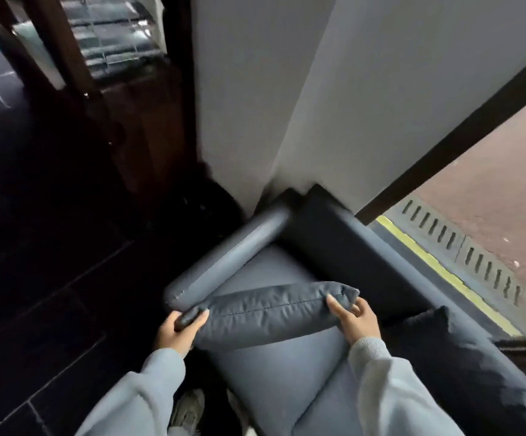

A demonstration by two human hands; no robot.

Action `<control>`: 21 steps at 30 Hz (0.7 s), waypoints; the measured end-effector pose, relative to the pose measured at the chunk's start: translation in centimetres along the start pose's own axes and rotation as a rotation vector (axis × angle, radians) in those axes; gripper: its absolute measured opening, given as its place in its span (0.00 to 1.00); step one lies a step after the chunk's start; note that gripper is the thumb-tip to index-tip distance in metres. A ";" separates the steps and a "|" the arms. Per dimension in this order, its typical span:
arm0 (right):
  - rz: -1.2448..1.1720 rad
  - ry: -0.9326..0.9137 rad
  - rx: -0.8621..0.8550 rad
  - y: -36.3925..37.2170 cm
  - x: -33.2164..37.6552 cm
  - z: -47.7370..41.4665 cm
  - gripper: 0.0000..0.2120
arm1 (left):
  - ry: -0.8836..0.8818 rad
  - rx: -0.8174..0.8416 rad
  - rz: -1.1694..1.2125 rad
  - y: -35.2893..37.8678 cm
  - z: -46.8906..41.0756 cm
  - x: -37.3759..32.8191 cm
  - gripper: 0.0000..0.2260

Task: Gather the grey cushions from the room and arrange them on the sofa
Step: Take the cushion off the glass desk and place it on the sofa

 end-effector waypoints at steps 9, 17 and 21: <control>0.234 -0.132 0.308 17.9 1.6 -23.9 0.23 | -0.039 -0.299 0.200 5.3 -13.7 8.9 0.17; 0.534 -0.148 0.359 18.9 -1.4 -31.3 0.31 | -0.158 -0.449 0.265 8.8 -14.0 15.1 0.13; 0.535 -0.162 0.374 20.3 -1.7 -31.9 0.30 | -0.166 -0.543 0.257 8.6 -15.7 14.7 0.10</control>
Point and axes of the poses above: each hand's wrist, its own z-axis away from the middle knuckle, its own y-axis out of the palm, x = y × z, the point moved 1 cm from there along -z, towards the middle knuckle, and after that the axes turned 4 degrees about y, right-handed, at the moved point
